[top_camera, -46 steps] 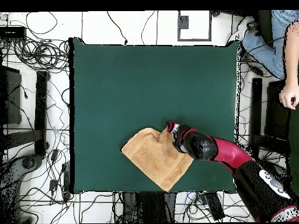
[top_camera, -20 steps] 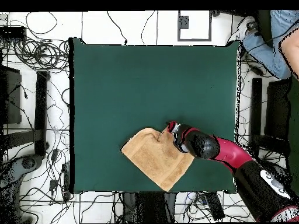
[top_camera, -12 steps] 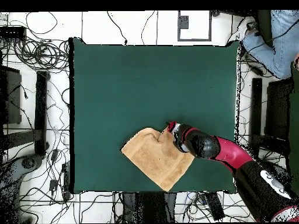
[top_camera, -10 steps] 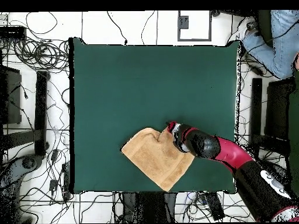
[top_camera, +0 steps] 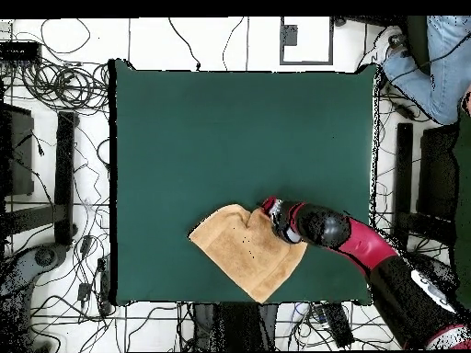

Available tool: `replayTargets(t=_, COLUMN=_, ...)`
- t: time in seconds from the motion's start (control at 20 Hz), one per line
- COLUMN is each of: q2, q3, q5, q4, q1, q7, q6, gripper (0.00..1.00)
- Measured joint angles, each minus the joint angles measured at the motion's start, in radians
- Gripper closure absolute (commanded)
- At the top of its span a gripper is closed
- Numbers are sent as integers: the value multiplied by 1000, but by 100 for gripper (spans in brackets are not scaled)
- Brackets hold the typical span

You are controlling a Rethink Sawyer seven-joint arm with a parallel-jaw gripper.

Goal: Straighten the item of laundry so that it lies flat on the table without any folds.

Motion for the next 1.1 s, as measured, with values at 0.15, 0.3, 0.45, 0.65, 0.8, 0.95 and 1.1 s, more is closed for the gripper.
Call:
replayTargets(t=0.15, q2=0, q3=-7, q5=0, q4=1, q1=0, q7=0, q6=31, gripper=0)
replayTargets(t=0.3, q2=1, q3=-14, q5=1, q4=7, q1=0, q7=0, q6=63, gripper=0)
replayTargets(t=0.45, q2=3, q3=-23, q5=1, q4=17, q1=0, q7=0, q6=96, gripper=0)
replayTargets(t=0.65, q2=13, q3=-48, q5=1, q4=51, q1=0, q7=0, q6=157, gripper=0)
replayTargets(t=0.8, q2=23, q3=-64, q5=1, q4=71, q1=0, q7=0, q6=189, gripper=0)
replayTargets(t=0.95, q2=33, q3=-80, q5=1, q4=91, q1=0, q7=0, q6=218, gripper=0)
replayTargets(t=1.1, q2=48, q3=-88, q5=1, q4=107, q1=0, q7=0, q6=230, gripper=0)
